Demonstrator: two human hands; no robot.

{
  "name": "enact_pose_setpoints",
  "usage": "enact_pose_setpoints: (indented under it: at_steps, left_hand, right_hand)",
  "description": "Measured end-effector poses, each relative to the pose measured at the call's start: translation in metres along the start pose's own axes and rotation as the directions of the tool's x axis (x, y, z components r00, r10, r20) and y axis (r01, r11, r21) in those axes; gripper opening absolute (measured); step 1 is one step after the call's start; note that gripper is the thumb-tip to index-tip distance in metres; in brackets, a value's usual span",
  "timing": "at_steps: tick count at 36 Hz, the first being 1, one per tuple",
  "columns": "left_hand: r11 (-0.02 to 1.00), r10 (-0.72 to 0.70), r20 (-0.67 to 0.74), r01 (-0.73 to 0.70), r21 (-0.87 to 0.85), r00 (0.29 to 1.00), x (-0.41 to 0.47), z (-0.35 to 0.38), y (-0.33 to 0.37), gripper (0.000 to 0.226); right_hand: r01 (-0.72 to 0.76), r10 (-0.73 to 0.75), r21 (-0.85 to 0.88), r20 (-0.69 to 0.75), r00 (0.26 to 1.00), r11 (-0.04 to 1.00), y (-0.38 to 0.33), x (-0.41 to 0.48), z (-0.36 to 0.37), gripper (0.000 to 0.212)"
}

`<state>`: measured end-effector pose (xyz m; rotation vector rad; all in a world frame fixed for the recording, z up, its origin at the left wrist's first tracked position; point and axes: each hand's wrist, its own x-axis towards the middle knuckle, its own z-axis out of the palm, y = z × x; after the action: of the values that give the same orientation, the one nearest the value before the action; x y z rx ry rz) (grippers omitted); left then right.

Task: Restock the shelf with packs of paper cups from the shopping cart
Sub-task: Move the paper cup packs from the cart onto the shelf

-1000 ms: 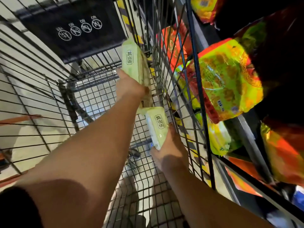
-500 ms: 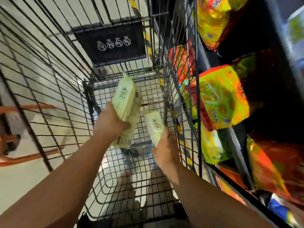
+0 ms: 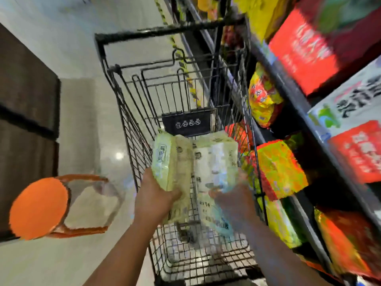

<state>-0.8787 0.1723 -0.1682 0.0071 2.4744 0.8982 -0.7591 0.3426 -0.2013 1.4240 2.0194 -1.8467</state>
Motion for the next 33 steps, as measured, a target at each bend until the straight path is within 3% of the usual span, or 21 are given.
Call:
enact_pose_setpoints:
  at_steps: [2, 4, 9, 13, 17, 21, 26, 33]
  left_hand:
    - [0.997, 0.053, 0.009, -0.052, -0.055, 0.999, -0.012, -0.021, 0.006, 0.075]
    - [0.985, 0.103, 0.013, -0.100, -0.139, 0.995, -0.028, -0.044, 0.010, 0.074]
    - [0.922, 0.269, 0.048, -0.243, -0.302, 0.962, -0.069, -0.098, 0.006, 0.075]
    - [0.874, 0.386, 0.127, -0.318, -0.368, 0.914, -0.095, -0.138, -0.007, 0.080]
    - [0.832, 0.470, 0.206, -0.352, -0.430, 0.858, -0.122, -0.167, -0.013, 0.083]
    - [0.810, 0.529, 0.303, -0.365, -0.459, 0.793, -0.146, -0.178, -0.004, 0.102]
    - [0.775, 0.606, 0.411, -0.388, -0.499, 0.682, -0.181, -0.167, 0.009, 0.082]
    - [0.730, 0.683, 0.505, -0.458, -0.508, 0.528, -0.247, -0.116, 0.030, 0.090]
  right_hand:
    - [0.053, -0.050, 0.067, -0.036, 0.998, 0.996, -0.025, -0.028, -0.005, 0.062]
    - [0.160, -0.157, 0.030, -0.086, 0.984, 0.987, -0.042, -0.057, -0.004, 0.079]
    - [0.317, -0.309, -0.004, -0.230, 0.923, 0.949, -0.083, -0.145, 0.000, 0.076]
    - [0.359, -0.345, -0.021, -0.331, 0.878, 0.933, -0.088, -0.210, 0.015, 0.081]
    - [0.357, -0.331, -0.008, -0.394, 0.857, 0.934, -0.083, -0.263, 0.018, 0.084]
    - [0.339, -0.278, 0.074, -0.424, 0.862, 0.938, -0.072, -0.306, 0.004, 0.080]
    - [0.351, -0.242, 0.141, -0.494, 0.835, 0.926, -0.049, -0.358, -0.014, 0.079]
    - [0.417, -0.186, 0.207, -0.664, 0.725, 0.885, 0.001, -0.416, -0.045, 0.086]
